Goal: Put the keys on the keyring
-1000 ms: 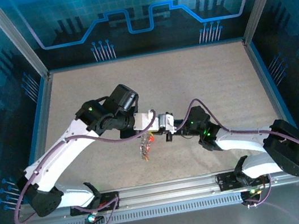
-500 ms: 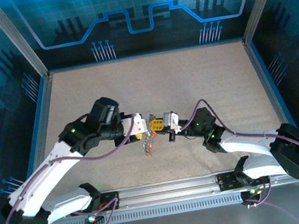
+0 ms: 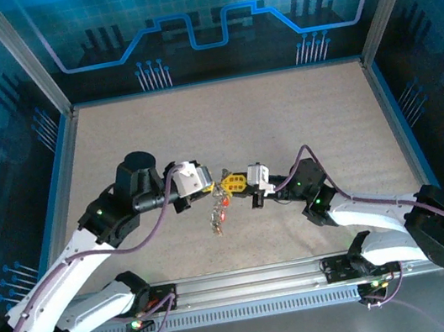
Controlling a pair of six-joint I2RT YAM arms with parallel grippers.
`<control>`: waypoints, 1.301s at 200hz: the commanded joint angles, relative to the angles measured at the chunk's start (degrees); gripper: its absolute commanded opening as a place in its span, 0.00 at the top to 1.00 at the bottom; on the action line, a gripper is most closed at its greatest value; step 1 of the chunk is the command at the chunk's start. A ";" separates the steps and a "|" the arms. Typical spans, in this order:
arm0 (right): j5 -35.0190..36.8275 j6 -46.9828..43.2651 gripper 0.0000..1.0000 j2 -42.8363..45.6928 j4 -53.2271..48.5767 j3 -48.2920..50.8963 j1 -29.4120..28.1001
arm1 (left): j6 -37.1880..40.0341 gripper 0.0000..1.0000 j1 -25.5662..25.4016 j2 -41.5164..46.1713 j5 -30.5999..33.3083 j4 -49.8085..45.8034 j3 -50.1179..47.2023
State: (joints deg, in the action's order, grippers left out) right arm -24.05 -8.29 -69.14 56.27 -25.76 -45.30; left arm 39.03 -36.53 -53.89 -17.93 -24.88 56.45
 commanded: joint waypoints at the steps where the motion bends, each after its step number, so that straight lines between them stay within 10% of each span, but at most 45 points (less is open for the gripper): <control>1: -0.64 1.04 1.00 0.98 5.41 -0.46 0.74 | -1.15 0.72 0.41 -1.65 -5.06 2.04 -0.17; 260: -4.60 2.83 1.00 -3.10 7.71 -2.96 2.60 | -1.87 0.65 1.61 0.31 -5.04 0.41 -2.85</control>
State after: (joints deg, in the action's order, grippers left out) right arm -27.46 -5.10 -72.14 59.66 -25.93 -42.54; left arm 38.85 -35.24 -52.97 -22.81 -27.51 53.78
